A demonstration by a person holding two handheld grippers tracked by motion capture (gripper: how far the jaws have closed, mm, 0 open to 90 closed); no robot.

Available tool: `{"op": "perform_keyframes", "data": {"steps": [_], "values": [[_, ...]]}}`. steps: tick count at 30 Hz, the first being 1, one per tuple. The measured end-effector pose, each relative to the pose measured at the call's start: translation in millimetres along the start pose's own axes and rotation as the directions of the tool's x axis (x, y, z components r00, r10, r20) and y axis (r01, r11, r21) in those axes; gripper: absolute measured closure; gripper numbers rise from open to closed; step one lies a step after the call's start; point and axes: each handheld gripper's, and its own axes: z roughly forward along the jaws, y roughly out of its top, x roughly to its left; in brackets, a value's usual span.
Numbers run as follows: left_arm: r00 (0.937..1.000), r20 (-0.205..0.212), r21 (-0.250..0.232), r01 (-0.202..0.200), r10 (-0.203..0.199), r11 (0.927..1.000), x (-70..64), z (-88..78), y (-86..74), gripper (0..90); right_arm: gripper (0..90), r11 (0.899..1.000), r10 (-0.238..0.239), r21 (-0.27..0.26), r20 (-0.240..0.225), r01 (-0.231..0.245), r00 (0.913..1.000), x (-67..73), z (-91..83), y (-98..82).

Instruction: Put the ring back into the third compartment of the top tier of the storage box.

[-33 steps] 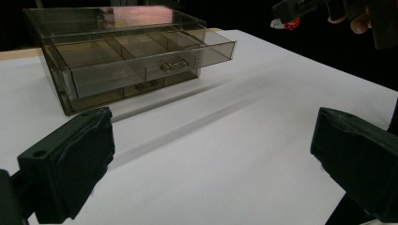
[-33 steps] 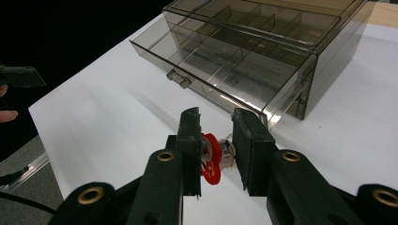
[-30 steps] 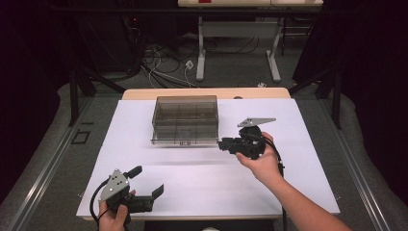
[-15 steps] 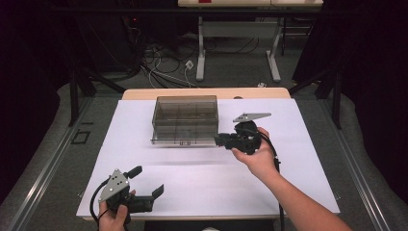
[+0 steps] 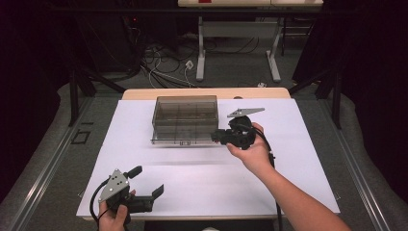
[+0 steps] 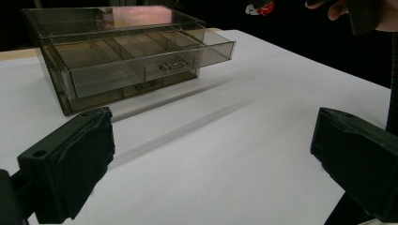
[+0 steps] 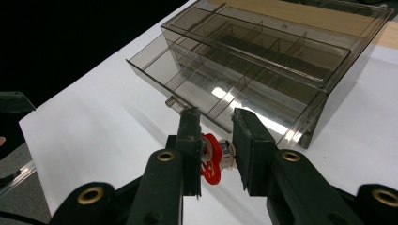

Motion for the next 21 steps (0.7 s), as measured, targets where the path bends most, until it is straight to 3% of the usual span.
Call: {"op": "perform_keyframes", "data": {"steps": [21], "values": [[1.0000, 0.003, 0.001, 0.000, 0.000, 1.0000, -0.2, 0.1, 0.0, 0.2, 72.7, 1.000, 0.009, 0.011, 0.038, -0.009, 0.9993, -5.2, 21.7, 9.0]]}}
